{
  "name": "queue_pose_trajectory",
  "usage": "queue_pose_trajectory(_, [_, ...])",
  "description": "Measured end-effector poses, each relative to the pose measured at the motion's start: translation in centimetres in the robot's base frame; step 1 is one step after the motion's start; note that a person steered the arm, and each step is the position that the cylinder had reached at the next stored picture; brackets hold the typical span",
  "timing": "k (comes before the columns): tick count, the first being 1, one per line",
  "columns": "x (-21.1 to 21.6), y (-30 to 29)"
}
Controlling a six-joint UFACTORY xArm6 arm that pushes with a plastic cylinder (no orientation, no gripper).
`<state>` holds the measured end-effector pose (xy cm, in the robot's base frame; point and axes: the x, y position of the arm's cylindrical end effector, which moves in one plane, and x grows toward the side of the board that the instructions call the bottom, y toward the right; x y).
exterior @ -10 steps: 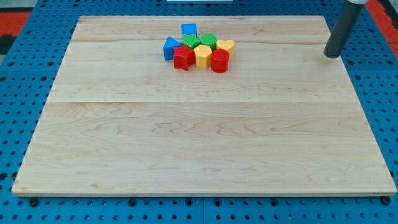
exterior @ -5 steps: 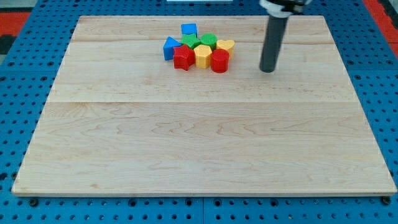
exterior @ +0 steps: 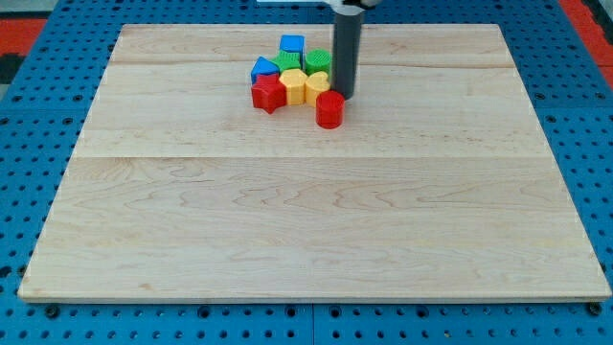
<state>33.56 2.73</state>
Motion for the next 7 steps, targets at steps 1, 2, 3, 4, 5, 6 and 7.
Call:
queue_pose_trajectory(1, [0.0, -4.5])
queue_pose_trajectory(2, [-0.7, -7.1])
queue_pose_trajectory(3, [-1.0, -10.6])
queue_pose_trajectory(4, [-3.2, -11.2])
queue_pose_trajectory(5, [-5.0, -9.7])
queue_pose_trajectory(6, [-5.3, -7.9])
queue_pose_trajectory(7, [-4.5, -6.1])
